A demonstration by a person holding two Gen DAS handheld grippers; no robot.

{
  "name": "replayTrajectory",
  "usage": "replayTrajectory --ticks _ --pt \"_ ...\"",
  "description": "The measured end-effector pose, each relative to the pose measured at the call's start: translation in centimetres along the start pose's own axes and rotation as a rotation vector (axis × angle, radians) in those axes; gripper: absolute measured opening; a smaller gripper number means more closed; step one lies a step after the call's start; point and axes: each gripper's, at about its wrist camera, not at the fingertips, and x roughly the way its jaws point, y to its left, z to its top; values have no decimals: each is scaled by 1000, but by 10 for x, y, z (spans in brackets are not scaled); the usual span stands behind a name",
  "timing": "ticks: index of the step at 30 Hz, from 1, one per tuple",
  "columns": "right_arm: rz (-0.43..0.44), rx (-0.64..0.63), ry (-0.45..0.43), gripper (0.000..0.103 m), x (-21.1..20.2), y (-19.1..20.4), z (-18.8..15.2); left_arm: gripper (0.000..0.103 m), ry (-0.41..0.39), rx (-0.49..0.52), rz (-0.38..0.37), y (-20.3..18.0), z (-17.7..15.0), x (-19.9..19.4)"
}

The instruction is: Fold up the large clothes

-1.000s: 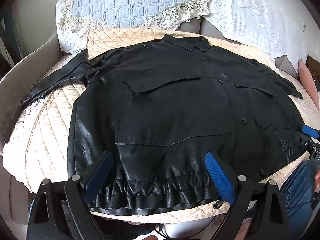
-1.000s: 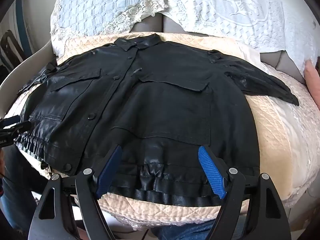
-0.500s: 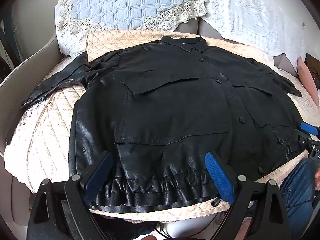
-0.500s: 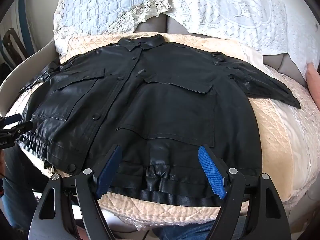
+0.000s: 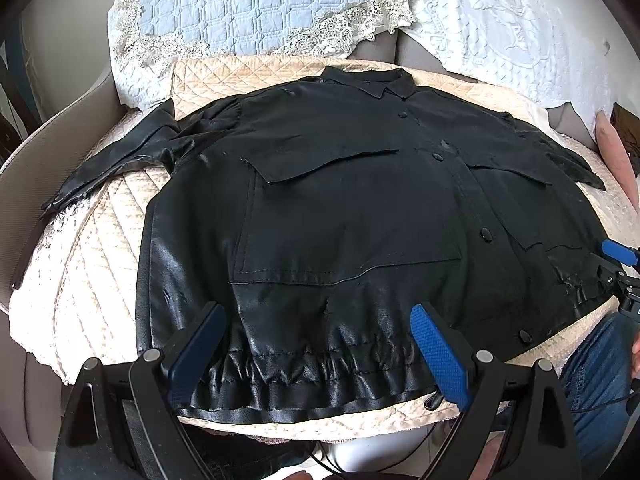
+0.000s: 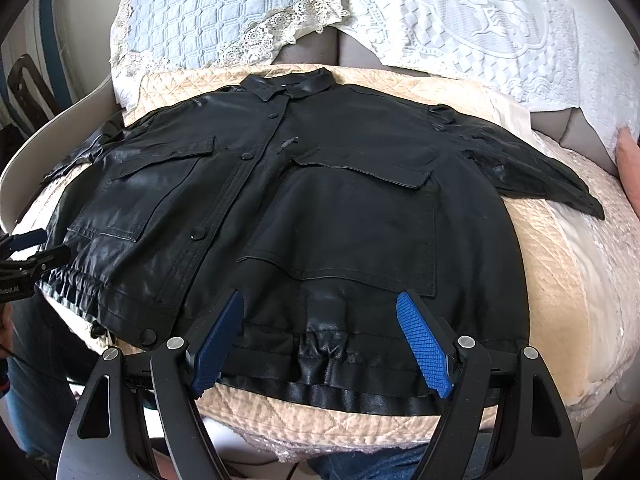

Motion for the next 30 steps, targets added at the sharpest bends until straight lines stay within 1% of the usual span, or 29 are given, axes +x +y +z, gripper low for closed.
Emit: replayTrajectory --ticks 13,30 --pt "16 -9 2 79 2 5 2 95 9 2 -8 -2 -1 2" --pt "39 -17 4 79 4 12 1 95 12 8 7 -3 -3 2"
